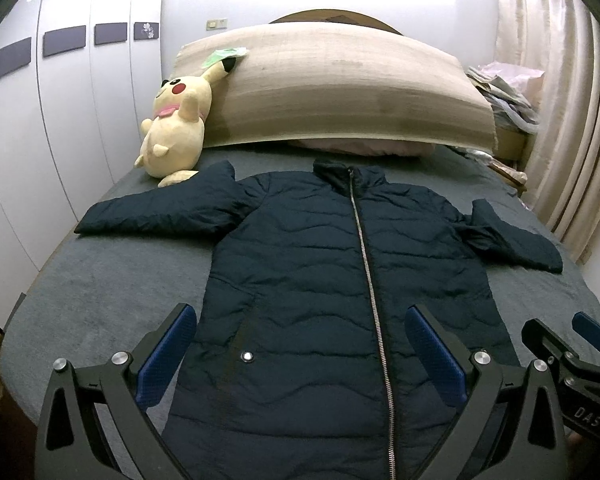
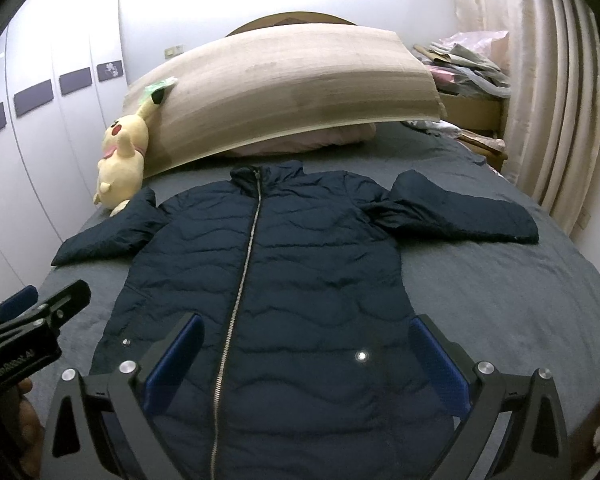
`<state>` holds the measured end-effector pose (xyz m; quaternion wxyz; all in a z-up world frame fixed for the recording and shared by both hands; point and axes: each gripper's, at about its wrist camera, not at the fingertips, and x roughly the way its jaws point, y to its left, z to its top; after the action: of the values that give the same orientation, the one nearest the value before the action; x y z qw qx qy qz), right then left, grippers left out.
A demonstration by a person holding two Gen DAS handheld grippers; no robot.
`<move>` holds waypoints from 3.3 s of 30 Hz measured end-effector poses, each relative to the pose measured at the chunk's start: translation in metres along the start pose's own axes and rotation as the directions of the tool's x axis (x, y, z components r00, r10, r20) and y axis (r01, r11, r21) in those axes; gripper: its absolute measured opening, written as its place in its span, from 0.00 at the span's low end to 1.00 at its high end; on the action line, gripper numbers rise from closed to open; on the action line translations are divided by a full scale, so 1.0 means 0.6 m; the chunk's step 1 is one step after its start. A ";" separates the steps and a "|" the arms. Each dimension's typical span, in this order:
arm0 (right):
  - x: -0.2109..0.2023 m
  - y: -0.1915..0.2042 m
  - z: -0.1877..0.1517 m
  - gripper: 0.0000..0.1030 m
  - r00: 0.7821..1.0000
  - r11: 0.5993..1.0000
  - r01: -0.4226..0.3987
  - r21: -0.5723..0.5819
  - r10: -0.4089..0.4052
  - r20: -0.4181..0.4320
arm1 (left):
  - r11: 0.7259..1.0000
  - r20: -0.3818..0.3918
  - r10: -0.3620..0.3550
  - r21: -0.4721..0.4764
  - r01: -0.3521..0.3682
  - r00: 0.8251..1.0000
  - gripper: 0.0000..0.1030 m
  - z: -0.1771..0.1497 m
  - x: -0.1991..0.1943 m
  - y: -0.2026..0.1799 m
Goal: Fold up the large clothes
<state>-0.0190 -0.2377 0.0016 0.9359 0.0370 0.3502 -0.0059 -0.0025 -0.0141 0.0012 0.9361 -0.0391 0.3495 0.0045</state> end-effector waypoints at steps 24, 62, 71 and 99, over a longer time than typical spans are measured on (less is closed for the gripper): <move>0.004 -0.013 0.001 1.00 1.000 1.000 0.019 0.012 -0.019 -0.007 | 1.000 -0.012 -0.009 0.007 0.010 1.000 1.00 -0.004 0.009 -0.011; 0.159 -0.595 -0.059 0.92 0.976 0.569 -0.180 0.802 0.204 0.074 | 0.979 -0.211 0.161 -0.092 -0.184 0.964 1.00 -0.070 0.178 0.131; 0.291 -0.730 0.001 0.64 0.985 0.403 -0.142 0.904 0.150 0.088 | 0.984 -0.192 0.167 -0.022 -0.174 0.967 1.00 -0.052 0.224 0.097; 0.339 -0.696 0.264 0.08 0.998 0.746 -0.026 0.665 -0.016 0.057 | 0.983 -0.247 0.132 -0.091 -0.158 0.960 1.00 -0.095 0.287 0.122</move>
<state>0.2224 -0.6625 -0.0400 0.8713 0.3687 0.2973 -0.1289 0.0879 0.0510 -0.1597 0.8806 -0.0651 0.4612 0.0876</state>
